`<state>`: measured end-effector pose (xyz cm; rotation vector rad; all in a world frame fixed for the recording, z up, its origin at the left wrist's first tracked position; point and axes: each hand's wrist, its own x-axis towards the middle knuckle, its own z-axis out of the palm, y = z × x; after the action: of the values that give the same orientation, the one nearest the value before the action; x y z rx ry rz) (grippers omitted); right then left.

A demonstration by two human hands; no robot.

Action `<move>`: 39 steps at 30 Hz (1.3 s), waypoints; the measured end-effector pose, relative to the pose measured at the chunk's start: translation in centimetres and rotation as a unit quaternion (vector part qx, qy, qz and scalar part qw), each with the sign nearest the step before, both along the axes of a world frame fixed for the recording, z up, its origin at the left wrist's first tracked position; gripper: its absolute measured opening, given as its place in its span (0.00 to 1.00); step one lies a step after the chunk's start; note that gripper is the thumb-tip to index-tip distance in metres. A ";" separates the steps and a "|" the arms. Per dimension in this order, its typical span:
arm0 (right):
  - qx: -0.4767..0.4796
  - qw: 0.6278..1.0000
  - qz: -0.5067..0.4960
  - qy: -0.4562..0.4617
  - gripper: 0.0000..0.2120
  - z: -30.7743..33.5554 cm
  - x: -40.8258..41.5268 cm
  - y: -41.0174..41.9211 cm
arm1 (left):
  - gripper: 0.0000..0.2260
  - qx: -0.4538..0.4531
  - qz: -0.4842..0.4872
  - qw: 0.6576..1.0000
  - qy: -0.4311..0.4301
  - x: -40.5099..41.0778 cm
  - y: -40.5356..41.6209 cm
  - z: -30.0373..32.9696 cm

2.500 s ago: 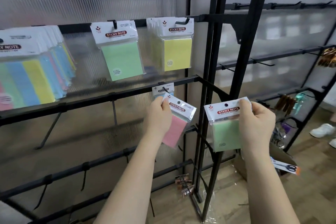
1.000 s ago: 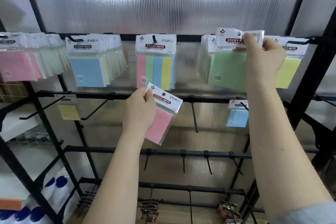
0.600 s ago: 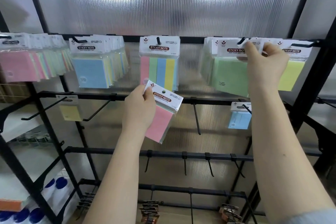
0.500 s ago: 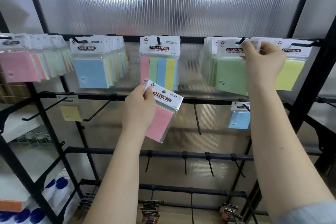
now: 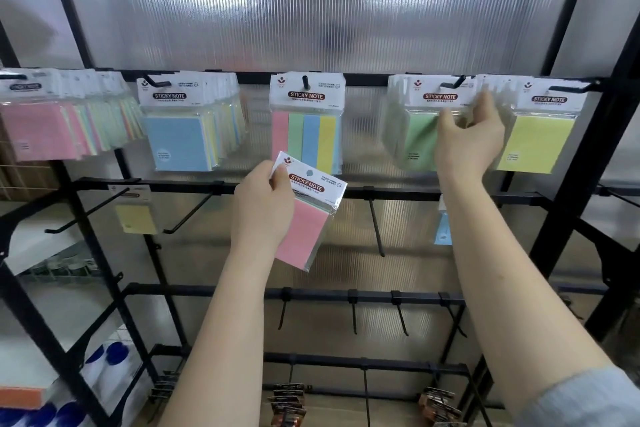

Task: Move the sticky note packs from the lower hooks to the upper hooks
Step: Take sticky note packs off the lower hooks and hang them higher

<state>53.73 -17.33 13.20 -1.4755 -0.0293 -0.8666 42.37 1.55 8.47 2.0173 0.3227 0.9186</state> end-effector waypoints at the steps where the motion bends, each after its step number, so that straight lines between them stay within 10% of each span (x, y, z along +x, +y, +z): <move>1: -0.021 1.000 -0.002 0.005 0.29 -0.5 -0.4 0.3 | 0.15 -0.002 0.002 1.000 -0.004 -0.1 0.3 0.0; 22: -0.192 0.977 0.050 -0.074 0.07 -9.1 -10.3 16.6 | 0.14 -0.011 0.131 0.990 -0.048 -6.4 14.6 0.2; 39: -0.282 0.932 0.205 0.098 0.07 -12.6 -13.2 29.1 | 0.15 0.011 0.163 0.982 -0.097 -10.4 29.2 3.4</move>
<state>40.52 11.76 0.59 -1.9929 -0.4560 -0.3711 31.95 30.78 11.87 1.9071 0.5462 1.3174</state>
